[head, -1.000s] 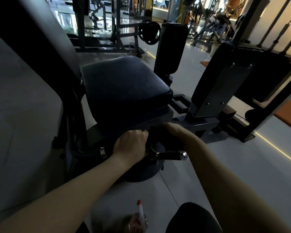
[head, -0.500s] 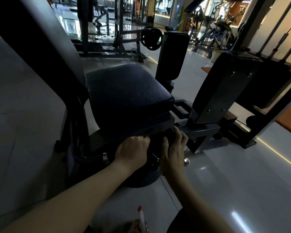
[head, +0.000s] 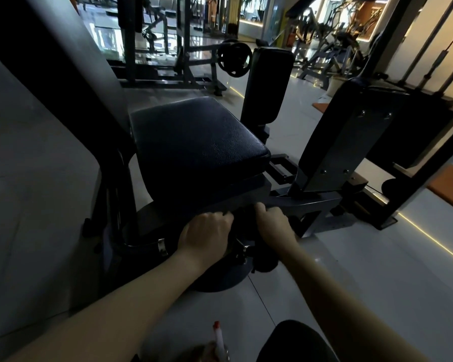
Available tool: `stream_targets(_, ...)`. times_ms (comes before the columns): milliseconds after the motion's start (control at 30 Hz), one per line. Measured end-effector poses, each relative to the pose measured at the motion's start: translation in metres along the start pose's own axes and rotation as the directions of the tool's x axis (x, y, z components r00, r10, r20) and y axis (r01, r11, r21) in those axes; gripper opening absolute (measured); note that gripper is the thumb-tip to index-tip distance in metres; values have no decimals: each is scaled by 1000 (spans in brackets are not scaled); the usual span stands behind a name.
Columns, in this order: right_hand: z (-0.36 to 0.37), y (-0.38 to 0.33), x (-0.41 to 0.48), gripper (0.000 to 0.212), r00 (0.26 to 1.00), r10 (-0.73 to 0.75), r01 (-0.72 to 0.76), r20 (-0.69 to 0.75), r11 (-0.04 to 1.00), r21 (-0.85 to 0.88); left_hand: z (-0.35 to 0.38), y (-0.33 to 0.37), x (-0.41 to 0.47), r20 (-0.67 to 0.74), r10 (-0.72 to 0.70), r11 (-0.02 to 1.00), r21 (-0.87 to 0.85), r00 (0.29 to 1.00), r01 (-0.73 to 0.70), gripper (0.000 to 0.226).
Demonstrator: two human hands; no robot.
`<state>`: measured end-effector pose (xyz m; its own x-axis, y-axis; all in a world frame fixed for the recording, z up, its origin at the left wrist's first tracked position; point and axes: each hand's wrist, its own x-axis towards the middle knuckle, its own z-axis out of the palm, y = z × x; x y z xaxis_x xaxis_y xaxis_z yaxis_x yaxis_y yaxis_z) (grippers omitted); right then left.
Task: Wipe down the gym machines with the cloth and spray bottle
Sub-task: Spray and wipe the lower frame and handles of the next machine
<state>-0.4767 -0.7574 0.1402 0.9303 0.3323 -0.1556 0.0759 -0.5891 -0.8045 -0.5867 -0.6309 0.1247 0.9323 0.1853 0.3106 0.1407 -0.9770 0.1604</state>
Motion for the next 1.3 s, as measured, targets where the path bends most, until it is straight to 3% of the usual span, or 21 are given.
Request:
stream_targets(67, 18, 21, -20, 42, 954, -220, 241, -206, 967, 82, 0, 1, 2, 41, -4, 1000, -19, 999, 5, 18)
stream_targets(100, 28, 32, -27, 34, 919, -301, 339, -254, 933, 120, 0, 1, 3, 61, -10, 999, -32, 998, 12, 13)
stream_targets(167, 40, 43, -30, 27, 899, -345, 398, -268, 900, 176, -1, 1, 5, 88, -25, 999, -33, 996, 28, 3)
stream_targets(300, 32, 42, -15, 54, 920, -321, 362, -224, 915, 177, 2, 2, 5, 86, -18, 999, -30, 996, 21, 6)
stream_targets(400, 5, 21, -3, 62, 998, -41, 34, 38, 986, 161, 5, -1, 5, 29, -12, 1000, -6, 999, 12, 14)
stream_targets(467, -15, 3, 4, 55, 959, 161, -187, 232, 977, 98, 9, -4, 4, 5, -3, 1000, -2, 1000, 3, 16)
stream_targets(500, -23, -3, 8, 48, 938, 185, -223, 295, 969, 103, 9, -4, 5, 5, -7, 1000, -5, 1000, 7, 15)
stream_targets(600, -32, -6, 3, 36, 949, 126, -153, 290, 985, 73, 8, -3, 3, -1, -24, 999, -39, 1000, 24, 14)
stream_targets(733, -36, 5, -27, 49, 998, -51, 47, -37, 994, -99, 6, -6, 2, 27, -29, 997, -76, 999, 31, 12)
stream_targets(800, -46, 4, -43, 43, 991, -95, 104, -98, 991, 87, 3, -6, 3, 49, -13, 997, -77, 999, 17, 26)
stream_targets(867, -53, -1, -54, 28, 995, -84, 98, -63, 955, 281, 1, -4, 6, 66, -23, 999, -38, 998, 26, 39)
stream_targets(1000, -62, -18, -70, 16, 983, -185, 177, -10, 921, 346, -1, -2, 10, 118, -49, 998, -24, 992, 52, 51)
stream_targets(1067, -66, -30, -76, 16, 952, -300, 276, 65, 929, 247, 0, -6, 10, 126, -11, 1000, -10, 992, 12, 52)
stream_targets(1100, -68, -35, -74, 15, 923, -378, 369, 72, 922, 115, 0, -7, 11, 142, -12, 1000, 11, 990, 11, 50)
stream_targets(1167, -71, -45, -71, 12, 824, -567, 555, 1, 806, -204, -1, -7, 9, 186, 2, 1000, -31, 983, 4, 45)
stream_targets(1233, -75, -60, -72, 13, 755, -652, 608, -65, 734, -302, -2, -12, 8, 229, 12, 982, -188, 973, 32, 43)
stream_targets(1300, -75, -66, -66, 15, 773, -630, 568, -80, 742, -356, -5, -17, 9, 261, 39, 944, -327, 965, 51, 42)
